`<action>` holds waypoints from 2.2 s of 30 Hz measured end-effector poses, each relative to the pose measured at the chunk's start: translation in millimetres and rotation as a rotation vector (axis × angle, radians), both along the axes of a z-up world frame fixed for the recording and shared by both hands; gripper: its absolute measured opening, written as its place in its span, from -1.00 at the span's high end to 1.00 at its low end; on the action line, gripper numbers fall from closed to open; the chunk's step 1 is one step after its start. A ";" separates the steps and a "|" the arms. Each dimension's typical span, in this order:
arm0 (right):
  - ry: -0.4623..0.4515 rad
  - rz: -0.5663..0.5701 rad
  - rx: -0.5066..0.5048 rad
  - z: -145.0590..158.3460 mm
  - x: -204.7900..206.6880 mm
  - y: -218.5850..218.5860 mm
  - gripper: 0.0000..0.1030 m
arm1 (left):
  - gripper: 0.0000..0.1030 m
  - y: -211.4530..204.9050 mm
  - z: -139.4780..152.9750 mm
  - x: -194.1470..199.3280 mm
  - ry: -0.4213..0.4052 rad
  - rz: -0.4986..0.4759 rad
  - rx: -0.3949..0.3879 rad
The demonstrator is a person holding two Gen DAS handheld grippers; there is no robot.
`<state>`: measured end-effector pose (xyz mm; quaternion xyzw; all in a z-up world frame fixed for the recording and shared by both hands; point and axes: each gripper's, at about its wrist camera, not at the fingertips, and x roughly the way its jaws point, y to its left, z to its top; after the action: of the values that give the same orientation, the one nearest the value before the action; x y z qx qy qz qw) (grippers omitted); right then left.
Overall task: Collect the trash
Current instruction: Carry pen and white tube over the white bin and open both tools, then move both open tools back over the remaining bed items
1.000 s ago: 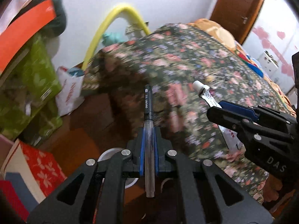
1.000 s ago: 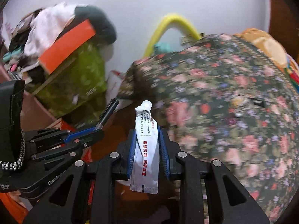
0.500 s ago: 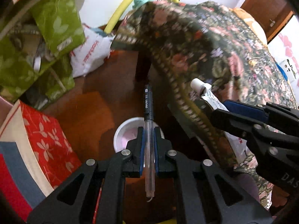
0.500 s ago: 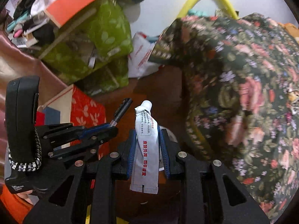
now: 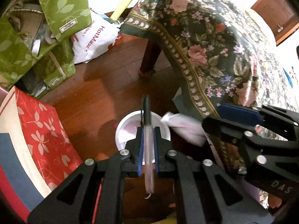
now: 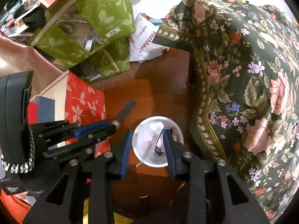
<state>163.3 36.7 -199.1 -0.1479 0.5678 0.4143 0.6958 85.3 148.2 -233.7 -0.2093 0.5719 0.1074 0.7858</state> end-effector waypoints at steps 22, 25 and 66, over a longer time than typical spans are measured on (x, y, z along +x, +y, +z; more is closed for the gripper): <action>-0.268 -0.122 0.171 103.8 -2.3 -85.1 0.39 | 0.61 -43.7 109.6 -12.2 -0.227 -0.025 0.138; -0.322 -0.183 0.204 120.8 5.1 -106.4 0.39 | 0.61 -57.4 130.7 -6.7 -0.272 -0.038 0.152; -0.342 -0.316 -0.001 10.0 267.8 -302.4 -0.14 | 0.07 -289.3 33.5 241.8 -0.229 -0.481 0.154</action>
<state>431.1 -265.8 -189.2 -0.1255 0.4578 0.2689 0.8381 327.1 -141.1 -200.2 -0.0181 0.5026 -0.0634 0.8620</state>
